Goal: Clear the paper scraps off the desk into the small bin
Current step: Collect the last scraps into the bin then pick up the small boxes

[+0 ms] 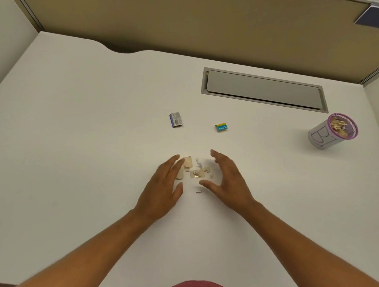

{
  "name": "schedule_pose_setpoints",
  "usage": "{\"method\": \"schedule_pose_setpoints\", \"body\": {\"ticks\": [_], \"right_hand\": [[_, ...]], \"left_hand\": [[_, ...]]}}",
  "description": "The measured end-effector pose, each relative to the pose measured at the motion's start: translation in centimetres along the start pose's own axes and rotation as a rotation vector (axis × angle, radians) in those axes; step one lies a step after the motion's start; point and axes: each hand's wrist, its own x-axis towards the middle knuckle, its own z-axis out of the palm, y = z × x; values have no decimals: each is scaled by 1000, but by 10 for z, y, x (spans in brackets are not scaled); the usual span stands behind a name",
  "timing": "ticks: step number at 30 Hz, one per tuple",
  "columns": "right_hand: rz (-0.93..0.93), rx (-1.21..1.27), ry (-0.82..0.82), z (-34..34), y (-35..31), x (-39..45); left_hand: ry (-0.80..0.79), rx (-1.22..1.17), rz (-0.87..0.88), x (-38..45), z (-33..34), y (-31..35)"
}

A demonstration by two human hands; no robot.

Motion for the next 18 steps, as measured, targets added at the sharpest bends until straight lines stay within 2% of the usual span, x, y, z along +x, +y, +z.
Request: {"method": "schedule_pose_setpoints", "body": {"ticks": [3, 6, 9, 14, 16, 18], "right_hand": [[165, 0, -95, -1, 10, -9], [184, -24, -143, 10, 8, -6], [148, 95, -94, 21, -8, 10], [165, 178, 0, 20, -18, 24], [157, 162, 29, 13, -14, 19], [87, -5, 34, 8, -13, 12]], "left_hand": [[-31, -41, -121, -1, -3, 0], [-132, -177, -224, 13, -2, 8], [-146, -286, -245, 30, 2, 24], [-120, -320, -294, 41, 2, 31], [-59, -270, -252, 36, -4, 20], [33, -39, -141, 29, -6, 2]]}}
